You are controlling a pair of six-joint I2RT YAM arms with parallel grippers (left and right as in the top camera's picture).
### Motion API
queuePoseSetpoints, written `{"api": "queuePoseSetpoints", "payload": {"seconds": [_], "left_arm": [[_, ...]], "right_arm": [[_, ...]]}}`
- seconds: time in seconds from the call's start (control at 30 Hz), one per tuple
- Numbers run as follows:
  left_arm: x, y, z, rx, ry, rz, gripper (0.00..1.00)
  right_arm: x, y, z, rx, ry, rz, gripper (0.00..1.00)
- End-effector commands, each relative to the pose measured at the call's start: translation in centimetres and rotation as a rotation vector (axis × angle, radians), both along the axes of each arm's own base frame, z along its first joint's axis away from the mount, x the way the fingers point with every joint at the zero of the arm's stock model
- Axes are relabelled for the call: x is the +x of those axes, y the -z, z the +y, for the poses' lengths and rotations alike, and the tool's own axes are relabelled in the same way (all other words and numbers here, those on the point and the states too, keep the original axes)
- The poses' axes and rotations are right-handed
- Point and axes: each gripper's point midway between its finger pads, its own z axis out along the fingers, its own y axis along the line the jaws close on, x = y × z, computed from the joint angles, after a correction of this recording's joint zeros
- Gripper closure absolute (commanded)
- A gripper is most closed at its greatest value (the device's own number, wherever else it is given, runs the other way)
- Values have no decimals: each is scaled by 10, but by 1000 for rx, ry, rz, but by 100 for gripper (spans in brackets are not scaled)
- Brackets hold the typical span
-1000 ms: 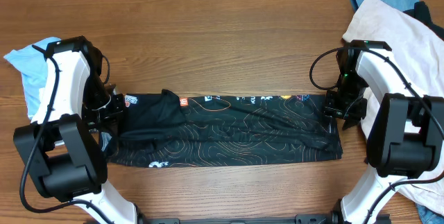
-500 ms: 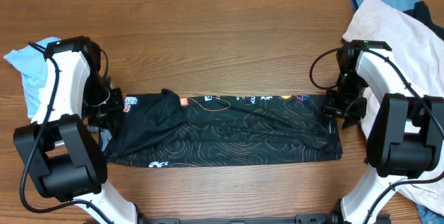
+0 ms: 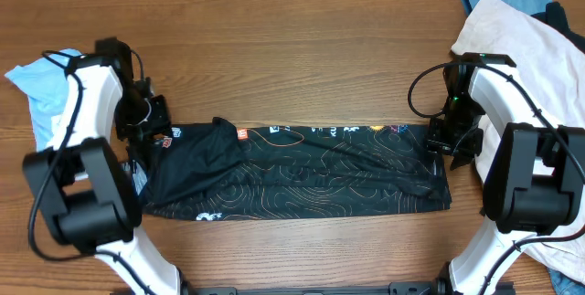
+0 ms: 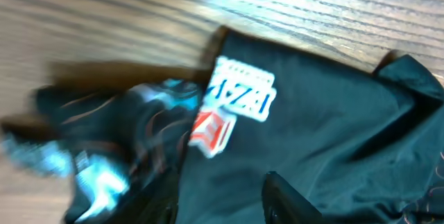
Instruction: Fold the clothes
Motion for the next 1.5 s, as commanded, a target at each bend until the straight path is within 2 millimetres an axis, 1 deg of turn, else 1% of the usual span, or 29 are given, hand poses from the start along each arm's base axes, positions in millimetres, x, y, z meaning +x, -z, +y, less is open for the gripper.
{"api": "queuePoseSetpoints", "payload": {"seconds": [0.0,0.1,0.27,0.43,0.5,0.63,0.73,0.83,0.97,1.07,1.17,1.3,1.4,1.47], "left_arm": [[4,23,-14,-86,39,27,62],[9,34,-13,-84,36,24,64],[17,35,-13,-82,28,-5,65],[14,34,-14,-88,28,5,86],[13,33,-14,-89,28,9,90],[14,30,-18,-113,35,4,94],[12,21,-25,-163,59,12,96],[12,1,-37,-237,92,9,96],[15,-30,-53,-329,148,-45,96],[9,-47,-60,-339,173,-55,96],[-8,-51,-67,-325,197,16,96],[-28,-49,-78,-313,261,103,96],[-35,-51,-95,-352,367,106,96],[-39,-56,-111,-415,447,91,96]], "right_arm": [[-1,-2,-1,2,12,-5,57],[-1,-2,-1,2,12,-5,57],[-1,-2,-1,2,12,-5,57],[-1,-2,-1,2,12,-7,57],[0,-1,-1,1,12,-9,57],[0,-1,-1,2,12,-9,58],[0,-1,-1,1,12,-9,58],[0,-2,-1,2,12,-8,58],[0,-2,-1,1,12,-8,58],[0,-2,-1,1,12,-8,58],[0,-1,-1,1,12,-9,58],[0,-1,-1,3,9,-9,58],[0,-1,-1,2,8,-9,58],[0,-1,-1,2,9,-9,58]]}}
